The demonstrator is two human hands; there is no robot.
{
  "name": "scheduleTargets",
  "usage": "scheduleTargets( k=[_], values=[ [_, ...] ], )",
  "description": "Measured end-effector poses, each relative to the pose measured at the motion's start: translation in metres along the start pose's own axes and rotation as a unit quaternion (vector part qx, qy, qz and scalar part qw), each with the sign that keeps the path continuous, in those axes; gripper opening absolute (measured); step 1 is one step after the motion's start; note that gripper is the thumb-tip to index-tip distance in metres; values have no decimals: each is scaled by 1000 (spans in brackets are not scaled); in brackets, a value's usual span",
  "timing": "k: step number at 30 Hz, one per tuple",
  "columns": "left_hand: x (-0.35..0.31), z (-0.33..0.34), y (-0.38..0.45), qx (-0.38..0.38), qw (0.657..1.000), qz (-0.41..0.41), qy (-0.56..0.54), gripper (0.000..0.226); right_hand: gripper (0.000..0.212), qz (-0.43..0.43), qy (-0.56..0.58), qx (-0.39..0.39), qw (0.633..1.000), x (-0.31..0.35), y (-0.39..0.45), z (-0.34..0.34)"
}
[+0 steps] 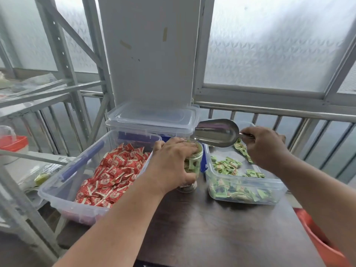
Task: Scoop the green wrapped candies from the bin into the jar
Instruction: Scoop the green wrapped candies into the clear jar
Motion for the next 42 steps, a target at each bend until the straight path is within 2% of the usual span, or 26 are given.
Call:
scheduleTargets(
  k=[4,8,10,13,18,21,24,26,30,33,36,42],
  values=[
    [-5,5,10,88,994,-5,70,56,22,32,15,16,999,-13,-3,19],
    [-7,5,23,155,977,-5,148,47,16,68,24,40,997,-25,-3,35],
    [-8,6,27,167,972,-7,165,28,12,89,39,58,994,-32,-4,42],
    [-5,9,31,185,970,-30,157,32,14,119,77,97,985,-42,-6,51],
    [-7,14,27,137,980,-54,132,36,17,152,-12,177,972,-50,-7,62],
    [-10,18,16,24,997,-45,65,23,22,153,-48,236,959,-46,-9,69],
    [-8,27,2,-73,997,-35,-4,70,26,141,-70,260,953,-42,-9,72],
    [-5,33,-7,-126,990,-34,-57,92,29,134,-90,257,953,-41,-10,71],
    [7,52,-21,-183,968,-52,-162,112,36,113,-124,244,955,-40,-9,69],
    [22,71,-26,-167,945,-101,-262,129,38,100,-142,253,952,-35,-3,70],
    [38,88,-25,-141,924,-158,-317,131,37,93,-150,253,951,-27,11,71],
    [48,92,-23,-148,910,-170,-347,103,30,66,-188,247,948,-7,43,83]
  ],
)
Point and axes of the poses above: each hand's wrist, its own y-axis towards the middle knuckle, its own z-axis out of the palm, x = y × z, the point moved 7 cm from there along y, towards the middle knuckle, and after that the axes turned 5 degrees about -y, right-handed, at the moved point
